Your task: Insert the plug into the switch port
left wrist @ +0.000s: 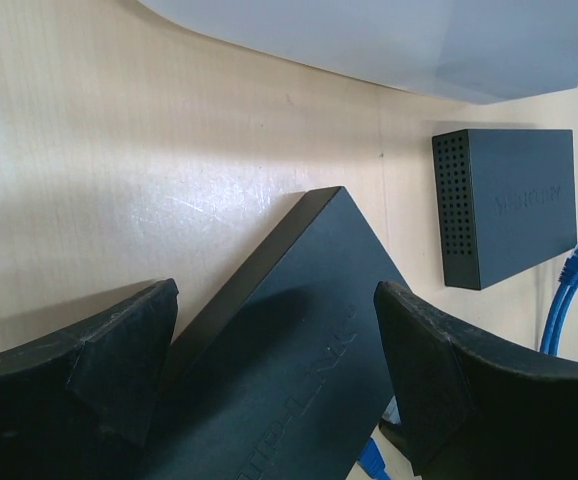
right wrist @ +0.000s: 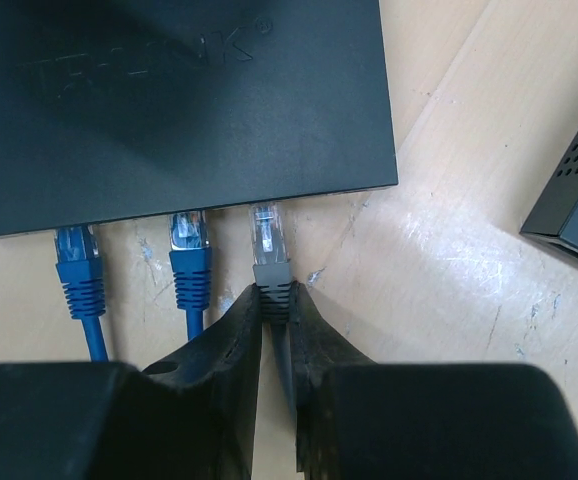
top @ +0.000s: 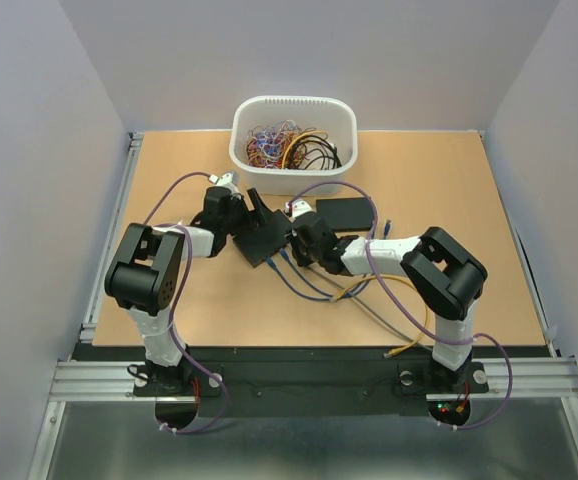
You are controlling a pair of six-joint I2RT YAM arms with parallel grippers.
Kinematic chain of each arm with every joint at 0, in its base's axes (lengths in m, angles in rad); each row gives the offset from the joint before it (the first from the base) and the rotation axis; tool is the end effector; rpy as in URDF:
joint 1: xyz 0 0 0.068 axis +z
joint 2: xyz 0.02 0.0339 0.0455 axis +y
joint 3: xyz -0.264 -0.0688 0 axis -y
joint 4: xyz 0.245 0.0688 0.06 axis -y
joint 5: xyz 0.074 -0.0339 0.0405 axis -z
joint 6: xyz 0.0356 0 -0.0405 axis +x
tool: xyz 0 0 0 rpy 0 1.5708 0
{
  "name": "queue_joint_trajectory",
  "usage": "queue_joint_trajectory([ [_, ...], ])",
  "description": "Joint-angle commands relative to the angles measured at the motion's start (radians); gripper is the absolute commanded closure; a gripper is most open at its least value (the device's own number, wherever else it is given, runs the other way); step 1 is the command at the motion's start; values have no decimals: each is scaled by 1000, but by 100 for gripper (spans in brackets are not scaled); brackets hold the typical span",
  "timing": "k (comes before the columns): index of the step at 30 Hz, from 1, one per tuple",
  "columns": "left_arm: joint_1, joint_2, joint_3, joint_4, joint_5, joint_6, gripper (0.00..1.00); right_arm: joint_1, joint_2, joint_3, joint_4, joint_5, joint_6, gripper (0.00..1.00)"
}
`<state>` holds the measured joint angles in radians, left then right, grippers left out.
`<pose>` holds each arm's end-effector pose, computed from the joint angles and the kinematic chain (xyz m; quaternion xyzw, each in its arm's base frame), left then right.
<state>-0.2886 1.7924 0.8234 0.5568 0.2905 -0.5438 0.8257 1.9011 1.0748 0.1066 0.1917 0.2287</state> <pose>0.3472 -0.1137 0.1597 -0.0268 0.8314 -0.3298 0.4465 0.2746 0.2877 0.1519 -0.2289 0.8782 0.1314 0.3990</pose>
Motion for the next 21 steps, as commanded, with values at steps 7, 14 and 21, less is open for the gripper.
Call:
queue_joint_trajectory([
  [7, -18, -13, -33, 22, 6, 7, 10, 1, -5, 43, 19, 77, 14, 100],
  [14, -21, -8, -32, 18, -1, 7, 11, 1, -20, 66, 16, 58, 15, 100],
  [21, -40, -5, -29, 18, -8, 2, 11, 3, 9, 106, 10, 20, 40, 100],
])
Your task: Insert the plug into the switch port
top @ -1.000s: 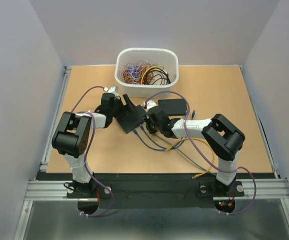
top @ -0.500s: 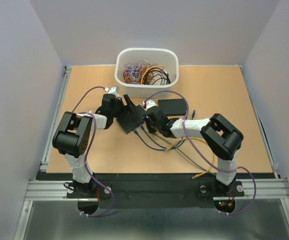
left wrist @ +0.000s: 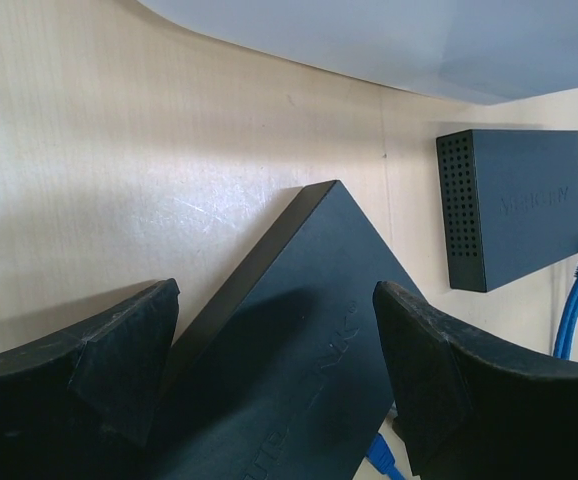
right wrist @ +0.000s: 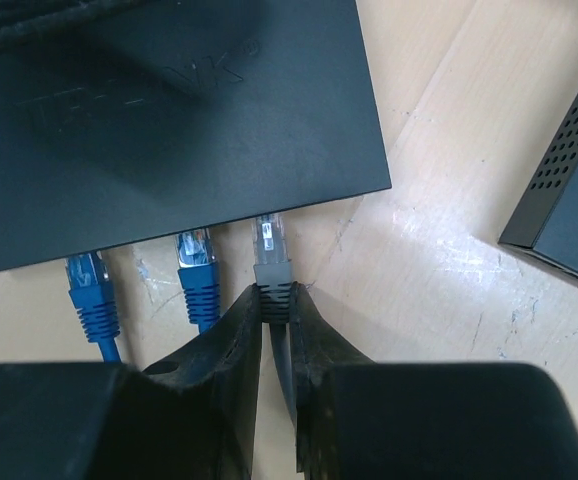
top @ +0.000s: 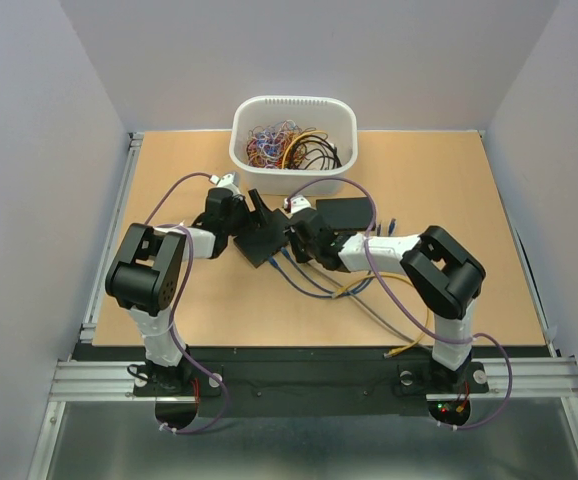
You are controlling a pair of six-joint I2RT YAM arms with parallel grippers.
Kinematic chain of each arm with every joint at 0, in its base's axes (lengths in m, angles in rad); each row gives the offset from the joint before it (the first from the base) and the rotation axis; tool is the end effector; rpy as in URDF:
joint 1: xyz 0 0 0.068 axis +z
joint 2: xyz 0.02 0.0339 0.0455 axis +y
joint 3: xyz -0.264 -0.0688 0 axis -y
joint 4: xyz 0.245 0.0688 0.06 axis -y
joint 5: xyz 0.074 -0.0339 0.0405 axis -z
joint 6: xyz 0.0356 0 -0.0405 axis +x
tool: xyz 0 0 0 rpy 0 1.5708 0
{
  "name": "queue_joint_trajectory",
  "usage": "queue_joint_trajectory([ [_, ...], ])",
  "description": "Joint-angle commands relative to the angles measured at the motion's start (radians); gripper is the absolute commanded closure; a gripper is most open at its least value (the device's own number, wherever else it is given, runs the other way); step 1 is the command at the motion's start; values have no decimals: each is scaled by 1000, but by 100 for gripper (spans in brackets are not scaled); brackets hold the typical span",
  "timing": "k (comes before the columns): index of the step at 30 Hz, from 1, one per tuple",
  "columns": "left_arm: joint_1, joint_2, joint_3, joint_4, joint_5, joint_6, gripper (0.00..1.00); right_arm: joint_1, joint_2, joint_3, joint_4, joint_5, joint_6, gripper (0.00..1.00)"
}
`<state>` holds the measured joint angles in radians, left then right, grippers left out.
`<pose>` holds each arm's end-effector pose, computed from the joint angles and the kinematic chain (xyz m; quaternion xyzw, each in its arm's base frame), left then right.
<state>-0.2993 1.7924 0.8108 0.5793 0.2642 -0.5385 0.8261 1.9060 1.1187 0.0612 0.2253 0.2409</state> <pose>0.3449 -0.1161 0.1583 -0.0265 0.8296 -0.3228 0.4548 0.2794 0.2913 0.1594 -0.2173 0.8811 0.1188 0.4028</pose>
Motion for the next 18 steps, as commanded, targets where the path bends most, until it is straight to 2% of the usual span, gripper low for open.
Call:
queue_joint_trajectory([
  [1, -32, -2, -15, -4, 17, -6, 11, 1, 5, 64, 55, -18, 31, 100],
  [14, -46, -10, -12, -10, 23, 41, 11, 4, 15, 75, 54, -20, -3, 100],
  [18, -60, -2, -4, -18, 29, 63, 15, 2, -2, 78, 51, -20, -64, 99],
])
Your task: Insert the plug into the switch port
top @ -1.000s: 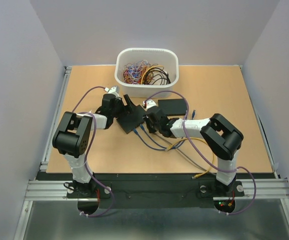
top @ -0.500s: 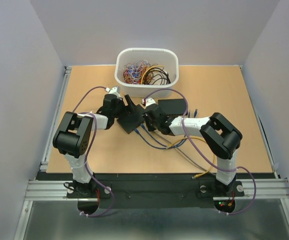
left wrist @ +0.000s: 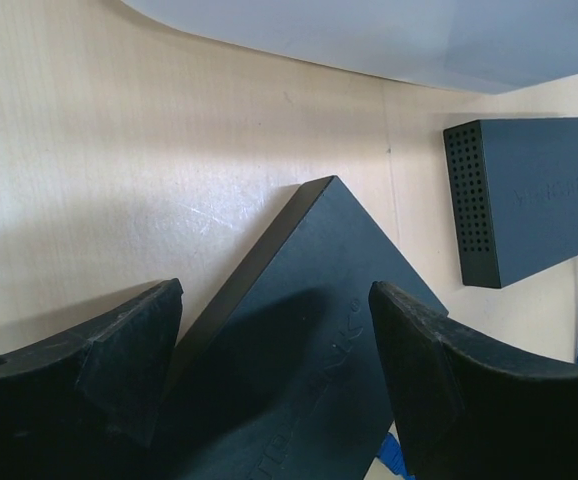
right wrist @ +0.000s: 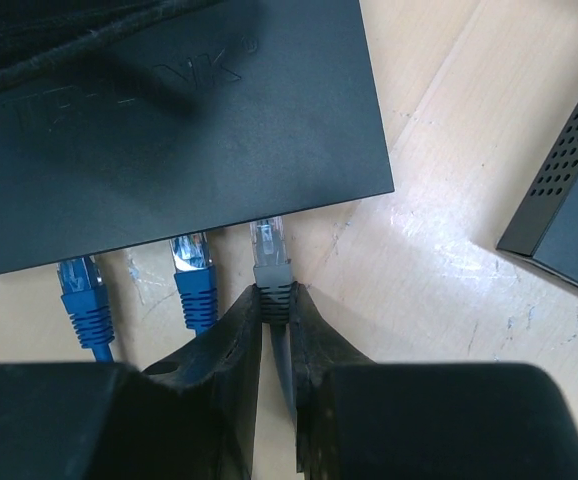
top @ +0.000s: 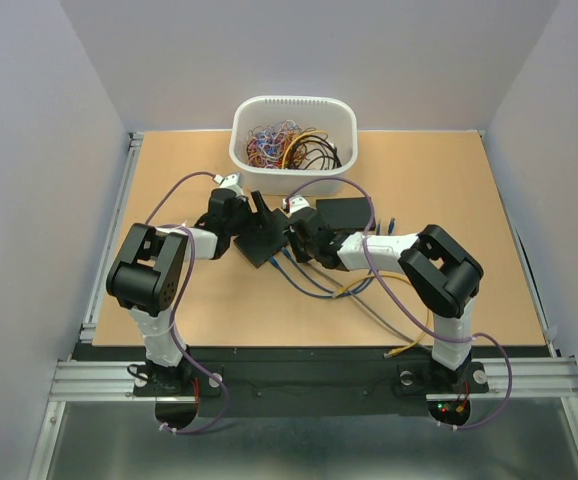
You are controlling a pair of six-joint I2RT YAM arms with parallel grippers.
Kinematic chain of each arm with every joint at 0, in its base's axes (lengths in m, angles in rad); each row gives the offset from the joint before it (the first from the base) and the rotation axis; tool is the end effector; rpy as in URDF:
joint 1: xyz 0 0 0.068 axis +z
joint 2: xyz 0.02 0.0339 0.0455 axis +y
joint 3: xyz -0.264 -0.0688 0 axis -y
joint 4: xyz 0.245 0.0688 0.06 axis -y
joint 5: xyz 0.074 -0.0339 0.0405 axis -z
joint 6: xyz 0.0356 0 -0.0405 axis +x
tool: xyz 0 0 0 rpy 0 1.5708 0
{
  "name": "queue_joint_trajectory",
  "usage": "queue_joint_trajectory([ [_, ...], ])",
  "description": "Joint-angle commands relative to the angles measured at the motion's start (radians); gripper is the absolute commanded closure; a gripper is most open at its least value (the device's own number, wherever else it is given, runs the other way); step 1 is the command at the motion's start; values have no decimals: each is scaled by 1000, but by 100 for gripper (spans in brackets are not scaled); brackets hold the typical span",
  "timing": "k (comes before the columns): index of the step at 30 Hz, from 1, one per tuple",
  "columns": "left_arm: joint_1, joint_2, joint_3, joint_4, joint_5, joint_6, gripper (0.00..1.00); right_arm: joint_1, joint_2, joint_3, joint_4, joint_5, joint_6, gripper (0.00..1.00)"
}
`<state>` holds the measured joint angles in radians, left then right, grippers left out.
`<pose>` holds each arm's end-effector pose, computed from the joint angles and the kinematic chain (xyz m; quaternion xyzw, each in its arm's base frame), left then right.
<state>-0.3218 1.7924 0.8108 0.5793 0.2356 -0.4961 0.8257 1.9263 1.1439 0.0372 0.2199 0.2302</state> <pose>0.3427 -0.1230 0.1582 -0.0075 0.8308 -0.3078 0.4636 0.2823 0.2945 0.1571 -0.2250 0.8833 0.1140 0.3951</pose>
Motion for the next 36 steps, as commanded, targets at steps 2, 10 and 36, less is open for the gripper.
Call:
queue_joint_trajectory([
  [2, -48, 2, 4, -28, 54, 27, 17, 4, -30, 63, 73, -16, -68, 100],
  [10, -141, 28, 42, -81, 27, 39, 22, 4, -44, 65, 72, -54, -149, 100],
  [36, -395, 4, -87, -81, -87, 11, 34, 4, -237, -118, 82, -160, -287, 100],
])
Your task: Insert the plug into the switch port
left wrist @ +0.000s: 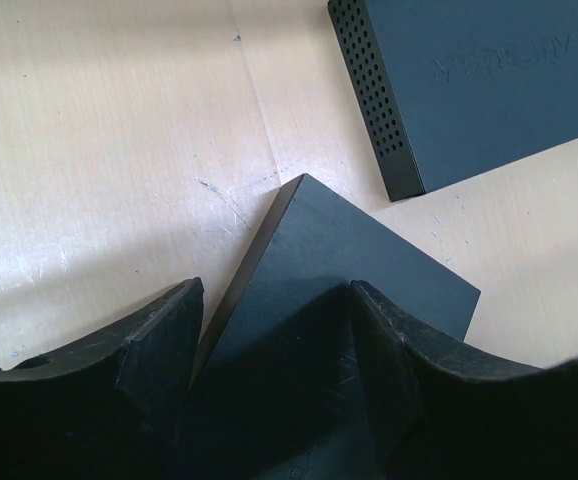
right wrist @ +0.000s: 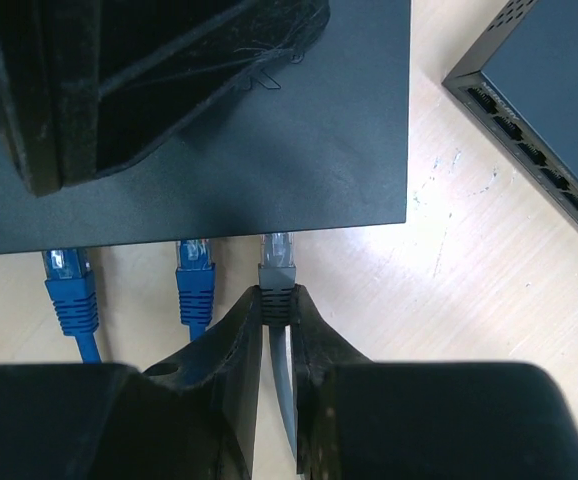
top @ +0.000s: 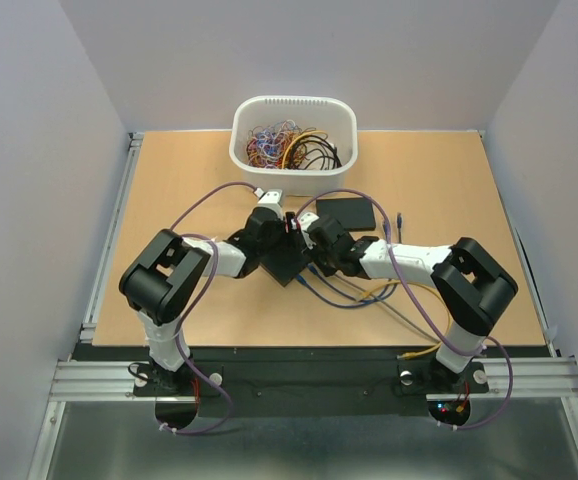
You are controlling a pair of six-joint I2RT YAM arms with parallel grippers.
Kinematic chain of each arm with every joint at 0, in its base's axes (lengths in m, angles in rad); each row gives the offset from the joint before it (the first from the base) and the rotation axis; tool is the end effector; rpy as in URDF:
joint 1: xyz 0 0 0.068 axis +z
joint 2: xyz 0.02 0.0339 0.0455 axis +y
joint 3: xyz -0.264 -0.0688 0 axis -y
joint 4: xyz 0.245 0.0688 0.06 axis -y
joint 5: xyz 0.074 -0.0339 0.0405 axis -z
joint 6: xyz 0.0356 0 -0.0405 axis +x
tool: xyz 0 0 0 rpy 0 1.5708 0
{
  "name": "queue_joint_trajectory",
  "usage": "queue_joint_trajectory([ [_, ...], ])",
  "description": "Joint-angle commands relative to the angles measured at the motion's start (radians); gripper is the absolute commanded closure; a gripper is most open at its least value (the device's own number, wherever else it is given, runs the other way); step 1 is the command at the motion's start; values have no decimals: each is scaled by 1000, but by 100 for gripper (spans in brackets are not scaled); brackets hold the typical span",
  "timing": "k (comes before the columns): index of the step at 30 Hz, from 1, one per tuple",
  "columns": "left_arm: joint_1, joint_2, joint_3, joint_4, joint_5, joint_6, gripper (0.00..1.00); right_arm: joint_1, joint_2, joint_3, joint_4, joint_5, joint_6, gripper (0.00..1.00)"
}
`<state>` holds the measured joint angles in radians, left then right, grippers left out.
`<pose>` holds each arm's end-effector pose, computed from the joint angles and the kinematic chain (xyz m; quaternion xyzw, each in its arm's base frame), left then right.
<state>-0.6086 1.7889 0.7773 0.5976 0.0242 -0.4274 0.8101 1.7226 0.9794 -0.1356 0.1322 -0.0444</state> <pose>0.2935 -0.2055 0.1513 0.0823 0.8332 -0.2795 0.4699 0.2451 0.2508 0.1687 -0.3686 0.8636 0.0688 0.3371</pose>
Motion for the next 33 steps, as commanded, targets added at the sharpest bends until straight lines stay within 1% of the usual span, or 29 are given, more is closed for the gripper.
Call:
queue_joint_trajectory([
  [1, -115, 6, -62, -98, 122, -60, 34, 20, -34, 47, 260, -71, -14, 100],
  [4, -149, -6, -73, -105, 100, -63, 34, 20, -41, 39, 274, -51, -37, 100],
  [6, -169, -11, -73, -128, 60, -65, 35, 18, -55, 35, 284, -28, -54, 100],
  [8, -200, -11, -69, -140, 37, -63, 35, 20, -67, 33, 301, -39, -84, 100],
  [11, -230, 3, -62, -145, 37, -62, 35, 20, -95, 18, 355, -127, -120, 100],
  [12, -238, 7, -59, -145, 40, -59, 35, 20, -103, 6, 375, -197, -126, 100],
  [14, -255, 15, -52, -148, 45, -42, 35, 18, -123, -14, 435, -285, -158, 100],
  [15, -261, 14, -49, -150, 45, -34, 35, 20, -130, -40, 482, -308, -163, 99],
  [17, -267, 9, -49, -156, 55, -22, 35, 20, -149, -57, 513, -367, -192, 100],
  [18, -273, 6, -47, -157, 65, -10, 37, 20, -152, -58, 522, -414, -201, 100],
  [20, -281, 3, -43, -159, 85, 2, 38, 18, -144, -54, 534, -453, -216, 99],
  [21, -289, 3, -38, -159, 124, 15, 39, 20, -140, -56, 563, -471, -213, 99],
  [23, -307, 1, -29, -168, 169, 24, 39, 20, -118, -67, 594, -462, -209, 100],
  [27, -338, -3, -27, -179, 206, 32, 39, 20, -80, -70, 645, -418, -218, 100],
  [30, -349, 7, -30, -179, 259, 22, 39, 18, -67, -96, 740, -393, -201, 100],
  [33, -368, 12, -36, -177, 278, 24, 39, 18, -54, -91, 752, -376, -196, 99],
])
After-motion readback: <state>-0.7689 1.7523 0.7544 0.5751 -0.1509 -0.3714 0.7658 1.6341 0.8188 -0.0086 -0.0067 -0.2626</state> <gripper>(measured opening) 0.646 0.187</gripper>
